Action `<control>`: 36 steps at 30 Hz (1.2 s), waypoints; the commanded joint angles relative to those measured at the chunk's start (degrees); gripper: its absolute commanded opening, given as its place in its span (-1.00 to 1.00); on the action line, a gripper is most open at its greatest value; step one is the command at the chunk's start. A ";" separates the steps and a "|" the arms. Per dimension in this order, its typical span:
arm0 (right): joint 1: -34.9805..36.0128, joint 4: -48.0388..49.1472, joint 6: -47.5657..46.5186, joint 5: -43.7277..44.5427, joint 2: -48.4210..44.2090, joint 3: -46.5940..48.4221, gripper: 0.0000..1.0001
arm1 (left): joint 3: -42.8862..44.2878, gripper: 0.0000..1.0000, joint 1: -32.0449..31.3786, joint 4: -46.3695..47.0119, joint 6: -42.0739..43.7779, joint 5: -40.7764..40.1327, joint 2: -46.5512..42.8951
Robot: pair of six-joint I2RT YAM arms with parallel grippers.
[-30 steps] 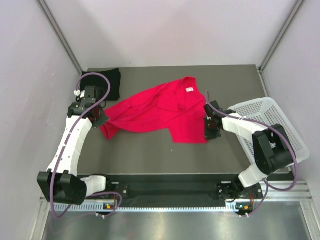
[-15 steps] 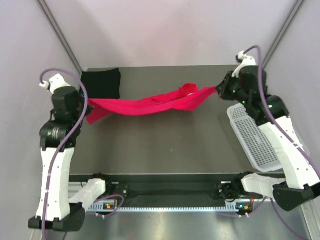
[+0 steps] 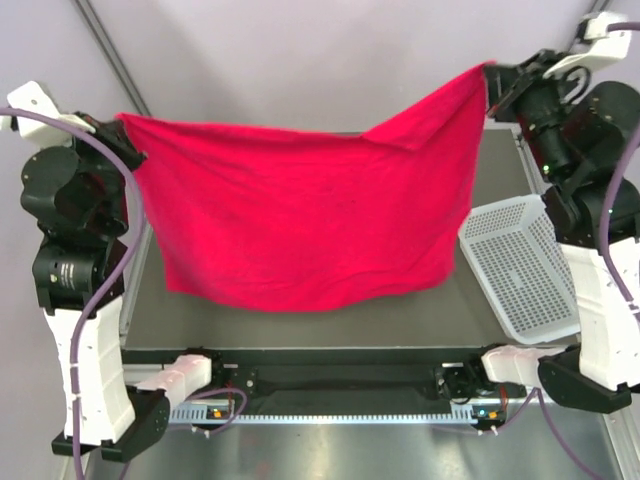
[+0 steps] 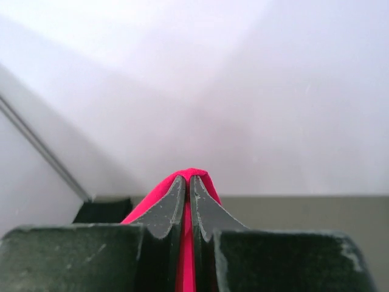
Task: Fold and stack the t-shirts
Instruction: Flatten the tshirt out
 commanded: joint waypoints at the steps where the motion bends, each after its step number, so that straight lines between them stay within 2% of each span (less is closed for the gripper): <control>1: -0.74 9.58 -4.39 3.52 0.19 6.39 -1.00 | 5.22 -1.00 -0.11 7.43 0.17 -0.90 1.66; 5: -0.74 10.90 -7.81 3.44 -3.40 8.25 -1.00 | 8.92 -1.00 -0.11 5.76 -1.50 2.52 0.53; 15: -0.66 10.20 -7.47 1.86 -14.31 4.64 -1.00 | 7.69 -1.00 -0.11 5.23 -3.61 1.21 -6.94; 22: -0.74 10.46 -2.82 -3.23 -15.89 6.14 -1.00 | 8.31 -1.00 -0.11 3.82 -4.67 0.59 -8.88; 29: -0.74 13.54 -0.88 -4.56 -14.41 5.44 -1.00 | 6.64 -1.00 -0.11 6.02 -5.38 1.21 -8.09; 33: -0.74 15.03 -0.97 -4.30 -11.85 1.41 -1.00 | 0.86 -1.00 -0.11 9.88 -4.76 -0.19 -7.12; 36: -0.74 19.85 -0.09 -4.21 -10.36 -5.45 -1.00 | -9.93 -1.00 -0.11 13.21 -4.85 -1.86 -6.86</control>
